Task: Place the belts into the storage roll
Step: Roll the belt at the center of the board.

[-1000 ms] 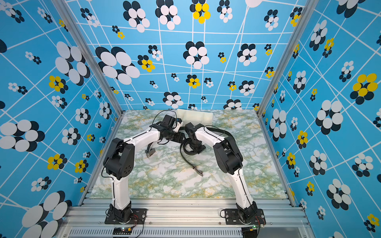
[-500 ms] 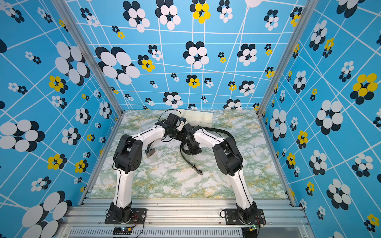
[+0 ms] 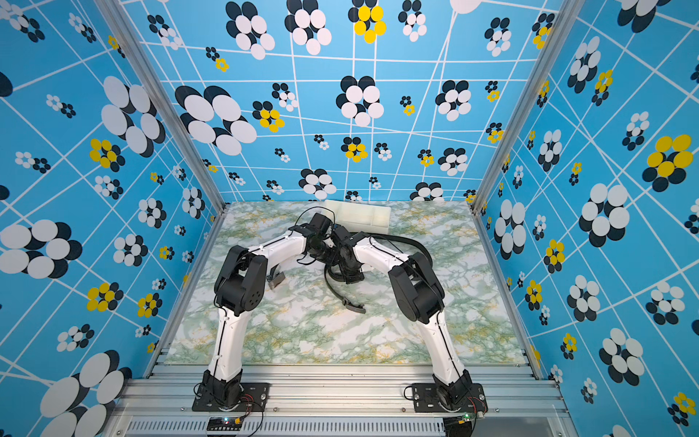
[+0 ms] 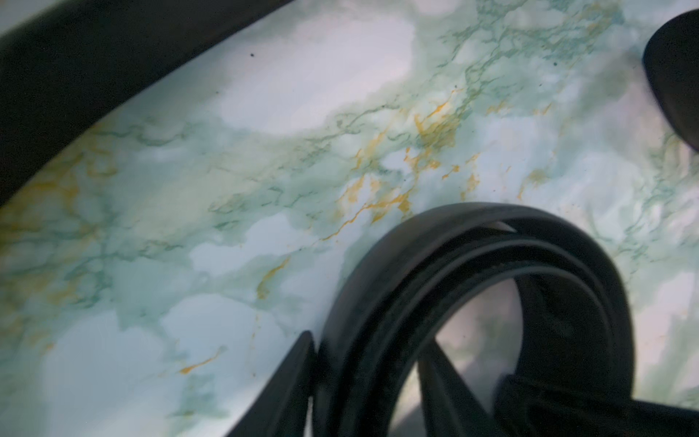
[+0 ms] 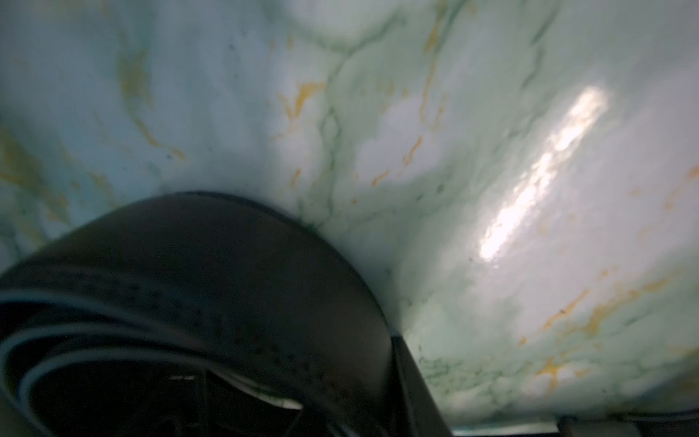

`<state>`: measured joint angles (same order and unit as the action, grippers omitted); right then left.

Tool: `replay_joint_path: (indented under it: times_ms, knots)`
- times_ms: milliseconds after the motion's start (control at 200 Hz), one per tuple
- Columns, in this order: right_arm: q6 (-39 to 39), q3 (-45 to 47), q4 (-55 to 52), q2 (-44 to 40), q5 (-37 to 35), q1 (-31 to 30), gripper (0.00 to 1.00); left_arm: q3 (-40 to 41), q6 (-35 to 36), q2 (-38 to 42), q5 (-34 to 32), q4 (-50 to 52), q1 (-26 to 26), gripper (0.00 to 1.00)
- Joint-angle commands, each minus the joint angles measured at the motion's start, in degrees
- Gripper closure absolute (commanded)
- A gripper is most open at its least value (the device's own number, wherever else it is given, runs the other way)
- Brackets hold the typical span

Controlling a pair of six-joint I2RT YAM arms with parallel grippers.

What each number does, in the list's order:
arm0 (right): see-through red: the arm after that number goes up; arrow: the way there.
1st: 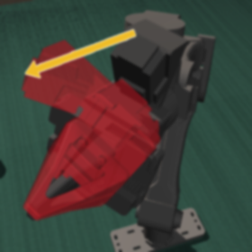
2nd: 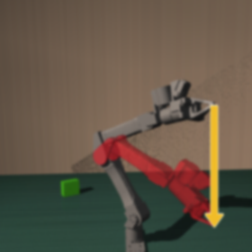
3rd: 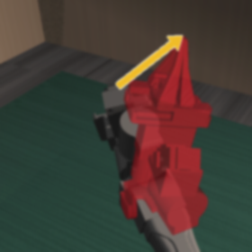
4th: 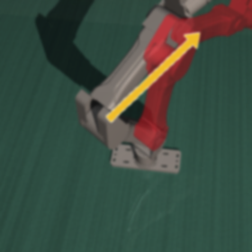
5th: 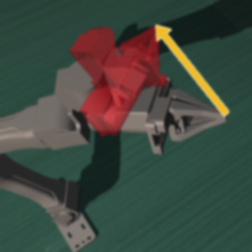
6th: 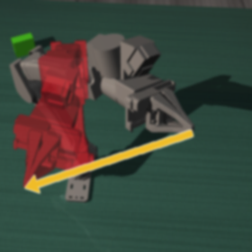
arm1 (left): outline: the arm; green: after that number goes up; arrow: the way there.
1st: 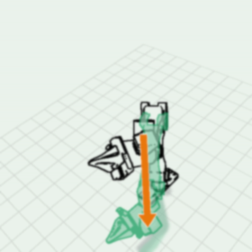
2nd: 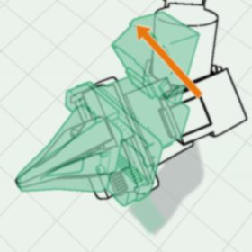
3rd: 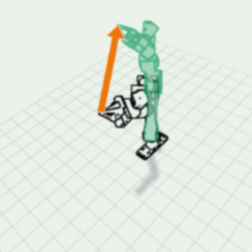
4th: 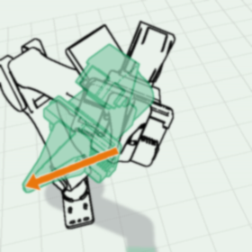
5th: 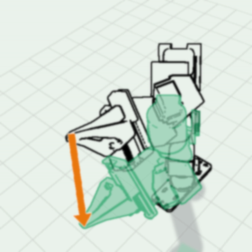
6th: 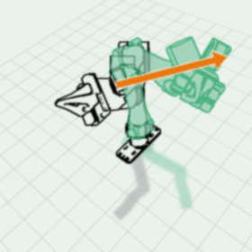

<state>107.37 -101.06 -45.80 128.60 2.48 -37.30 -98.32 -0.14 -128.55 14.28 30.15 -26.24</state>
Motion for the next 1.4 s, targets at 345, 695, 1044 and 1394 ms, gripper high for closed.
replay_joint_path:
  times_ms: [345, 695, 1044, 1394]
  knots:
    - [-19.1, 0.9, -2.1, 2.5, -3.7, 0.2, 0.41, -0.2, 4.3, -1.1, -6.4, 4.9, 0.1, 1.0]
    - [-52.0, 10.4, 3.2, -14.5, -8.0, 0.6, 0.37, 0.4, 7.2, -1.0, -10.8, 6.4, -0.4, 1.0]
    - [-113.2, 21.5, 14.5, -25.3, 18.1, -1.2, 0.4, 1.2, 12.0, -0.5, -17.9, 8.0, -4.8, 1.0]
    - [-116.6, 29.7, 23.3, -30.1, 20.5, -2.6, 0.42, 5.8, 23.1, 2.8, -20.0, 7.4, -8.6, 1.0]
